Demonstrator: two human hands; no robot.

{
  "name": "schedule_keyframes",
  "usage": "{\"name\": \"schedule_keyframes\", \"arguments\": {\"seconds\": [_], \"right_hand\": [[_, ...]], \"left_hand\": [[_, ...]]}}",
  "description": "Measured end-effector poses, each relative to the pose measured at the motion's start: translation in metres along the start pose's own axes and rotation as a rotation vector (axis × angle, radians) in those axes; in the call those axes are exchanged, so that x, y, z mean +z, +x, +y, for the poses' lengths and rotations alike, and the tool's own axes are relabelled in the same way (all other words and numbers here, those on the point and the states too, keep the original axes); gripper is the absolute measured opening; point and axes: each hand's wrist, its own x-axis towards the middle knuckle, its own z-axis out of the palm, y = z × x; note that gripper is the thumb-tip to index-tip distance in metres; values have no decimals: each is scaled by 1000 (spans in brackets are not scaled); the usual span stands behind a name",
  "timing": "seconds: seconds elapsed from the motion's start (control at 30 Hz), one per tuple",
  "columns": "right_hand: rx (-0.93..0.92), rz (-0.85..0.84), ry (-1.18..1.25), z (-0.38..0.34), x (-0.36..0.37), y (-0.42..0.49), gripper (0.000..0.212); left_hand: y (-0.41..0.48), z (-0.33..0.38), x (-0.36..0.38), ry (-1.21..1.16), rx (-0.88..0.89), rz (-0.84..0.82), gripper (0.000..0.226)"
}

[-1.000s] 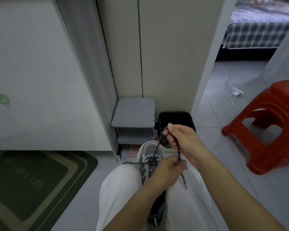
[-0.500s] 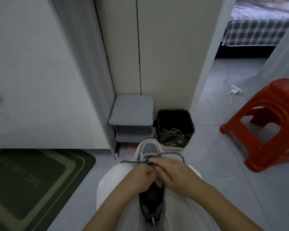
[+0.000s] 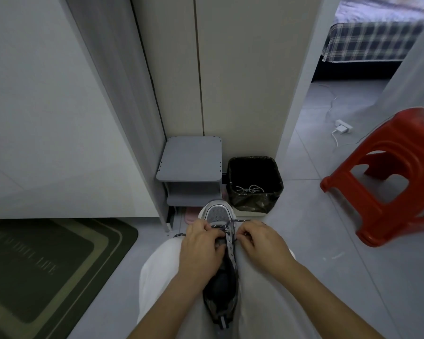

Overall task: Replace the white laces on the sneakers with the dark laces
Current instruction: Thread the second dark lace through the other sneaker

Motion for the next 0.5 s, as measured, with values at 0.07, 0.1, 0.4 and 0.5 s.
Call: {"name": "schedule_keyframes", "arguments": {"seconds": [0.07,0.1,0.4,0.5], "right_hand": [[17,6,27,-1,2,1,11],[25,10,39,-1,2,2,11],[55,52,107,-3,6,4,9],[61,38,85,-3,6,5,9]], "left_hand": [[0,0,2,-27,-31,40,26],[0,1,3,-44,-47,58,24],[-2,3,9,-4,-50,13,27],[-1,3,9,-12,-52,9,27]]}}
